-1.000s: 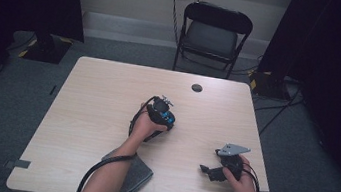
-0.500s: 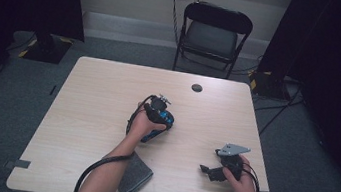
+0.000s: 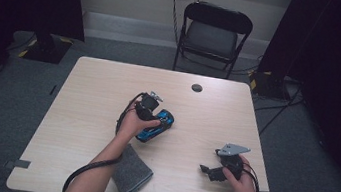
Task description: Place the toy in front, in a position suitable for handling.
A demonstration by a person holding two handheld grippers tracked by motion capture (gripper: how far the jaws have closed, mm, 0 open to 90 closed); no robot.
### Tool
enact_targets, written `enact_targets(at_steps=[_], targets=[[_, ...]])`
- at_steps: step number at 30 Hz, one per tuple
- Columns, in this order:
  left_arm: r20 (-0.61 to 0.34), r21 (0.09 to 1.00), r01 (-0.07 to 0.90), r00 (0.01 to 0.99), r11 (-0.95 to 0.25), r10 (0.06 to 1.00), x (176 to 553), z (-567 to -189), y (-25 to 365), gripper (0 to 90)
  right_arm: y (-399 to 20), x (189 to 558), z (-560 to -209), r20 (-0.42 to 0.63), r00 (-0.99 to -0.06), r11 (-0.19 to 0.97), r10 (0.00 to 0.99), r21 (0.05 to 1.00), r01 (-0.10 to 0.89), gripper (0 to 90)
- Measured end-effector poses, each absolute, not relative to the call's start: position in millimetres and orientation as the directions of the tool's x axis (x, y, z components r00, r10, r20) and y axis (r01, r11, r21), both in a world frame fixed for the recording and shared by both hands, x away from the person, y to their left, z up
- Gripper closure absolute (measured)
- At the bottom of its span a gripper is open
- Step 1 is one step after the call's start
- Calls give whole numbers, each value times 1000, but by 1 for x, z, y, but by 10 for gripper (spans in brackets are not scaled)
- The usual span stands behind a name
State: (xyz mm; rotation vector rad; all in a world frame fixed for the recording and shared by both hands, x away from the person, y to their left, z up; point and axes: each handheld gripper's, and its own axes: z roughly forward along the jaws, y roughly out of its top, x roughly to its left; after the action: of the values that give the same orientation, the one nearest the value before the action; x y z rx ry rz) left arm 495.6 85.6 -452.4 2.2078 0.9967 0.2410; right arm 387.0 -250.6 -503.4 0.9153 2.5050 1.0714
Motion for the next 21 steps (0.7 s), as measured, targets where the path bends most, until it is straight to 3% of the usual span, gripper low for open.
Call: enact_targets(at_steps=[15,21], targets=[[-104,671,580,690,-462,717,466,-448,131,164,-249,385,-503,5,-744,513,668,721,466,83],[-92,686,567,689,-456,718,456,-445,140,164,-247,382,-500,24,-735,501,678,716,485,147]])
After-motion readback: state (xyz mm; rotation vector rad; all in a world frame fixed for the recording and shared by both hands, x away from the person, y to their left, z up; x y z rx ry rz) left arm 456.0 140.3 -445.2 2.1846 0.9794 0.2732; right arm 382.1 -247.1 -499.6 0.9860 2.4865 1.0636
